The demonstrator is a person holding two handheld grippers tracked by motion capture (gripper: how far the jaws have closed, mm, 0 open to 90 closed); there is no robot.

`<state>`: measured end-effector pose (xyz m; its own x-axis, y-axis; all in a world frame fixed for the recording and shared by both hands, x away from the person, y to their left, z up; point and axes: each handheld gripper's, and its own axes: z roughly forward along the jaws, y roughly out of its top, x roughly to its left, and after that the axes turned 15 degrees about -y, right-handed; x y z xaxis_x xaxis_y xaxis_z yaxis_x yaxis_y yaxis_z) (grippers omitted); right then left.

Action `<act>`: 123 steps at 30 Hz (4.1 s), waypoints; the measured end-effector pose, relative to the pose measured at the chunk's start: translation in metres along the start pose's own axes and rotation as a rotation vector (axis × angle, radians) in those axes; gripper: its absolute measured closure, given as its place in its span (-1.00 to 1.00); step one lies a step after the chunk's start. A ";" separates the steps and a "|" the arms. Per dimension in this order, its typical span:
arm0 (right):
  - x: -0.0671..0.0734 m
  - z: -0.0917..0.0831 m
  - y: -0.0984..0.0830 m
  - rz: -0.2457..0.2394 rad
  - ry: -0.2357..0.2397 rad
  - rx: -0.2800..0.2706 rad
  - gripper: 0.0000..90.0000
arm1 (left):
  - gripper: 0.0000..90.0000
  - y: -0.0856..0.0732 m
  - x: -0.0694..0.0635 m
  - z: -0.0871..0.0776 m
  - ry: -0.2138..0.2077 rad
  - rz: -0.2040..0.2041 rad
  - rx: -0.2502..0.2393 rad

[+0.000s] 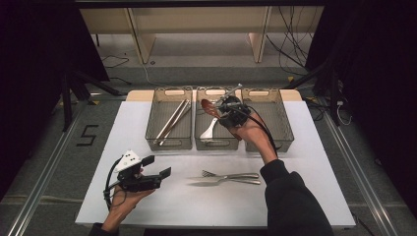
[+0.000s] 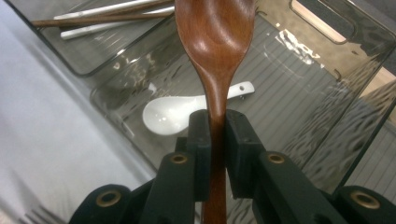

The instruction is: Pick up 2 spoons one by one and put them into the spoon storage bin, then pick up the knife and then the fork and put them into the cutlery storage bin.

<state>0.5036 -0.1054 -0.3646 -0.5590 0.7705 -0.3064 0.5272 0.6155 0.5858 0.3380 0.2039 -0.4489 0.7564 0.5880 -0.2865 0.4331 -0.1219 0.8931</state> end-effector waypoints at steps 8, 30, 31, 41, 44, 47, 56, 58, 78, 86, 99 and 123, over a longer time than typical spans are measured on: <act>-0.001 0.014 0.011 -0.001 -0.013 0.006 0.82 | -0.59 0.000 0.000 0.000 -0.003 0.000 0.001; 0.003 0.041 0.011 0.004 -0.041 0.043 0.79 | -0.60 0.000 0.000 0.000 -0.003 0.002 0.001; 0.003 0.042 0.011 0.011 -0.033 0.044 0.76 | -0.60 0.000 0.000 -0.001 -0.002 0.002 0.001; 0.002 0.029 0.005 0.022 0.048 0.018 0.34 | -0.60 0.000 0.000 -0.001 0.001 -0.002 -0.007; 0.003 0.018 -0.001 0.005 0.074 -0.015 0.20 | -0.60 0.000 0.000 -0.001 0.001 -0.002 -0.007; 0.004 0.007 -0.008 -0.005 0.104 -0.027 0.10 | -0.60 0.000 0.000 -0.001 0.001 -0.004 -0.008; 0.013 -0.015 -0.030 -0.021 0.157 -0.069 -0.08 | -0.61 0.001 0.000 -0.001 0.000 -0.004 -0.008; 0.015 -0.017 -0.033 -0.024 0.165 -0.079 -0.10 | -0.61 0.001 0.000 -0.001 0.001 -0.005 -0.009; 0.026 -0.027 -0.060 -0.093 0.190 -0.044 -0.23 | -0.61 0.002 0.002 -0.001 0.010 -0.016 -0.018; 0.032 -0.022 -0.072 -0.120 0.206 -0.003 -0.26 | -0.62 0.002 0.002 -0.002 0.009 -0.016 -0.020; 0.043 -0.014 -0.085 -0.165 0.221 0.057 -0.29 | -0.63 0.001 0.001 -0.003 0.009 -0.014 -0.025; 0.050 0.003 -0.102 -0.262 0.228 0.178 -0.11 | -0.63 0.001 0.000 -0.003 0.010 -0.001 -0.018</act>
<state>0.4241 -0.1292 -0.4424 -0.8067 0.5392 -0.2420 0.4396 0.8211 0.3640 0.3369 0.2062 -0.4474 0.7511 0.5957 -0.2846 0.4254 -0.1070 0.8987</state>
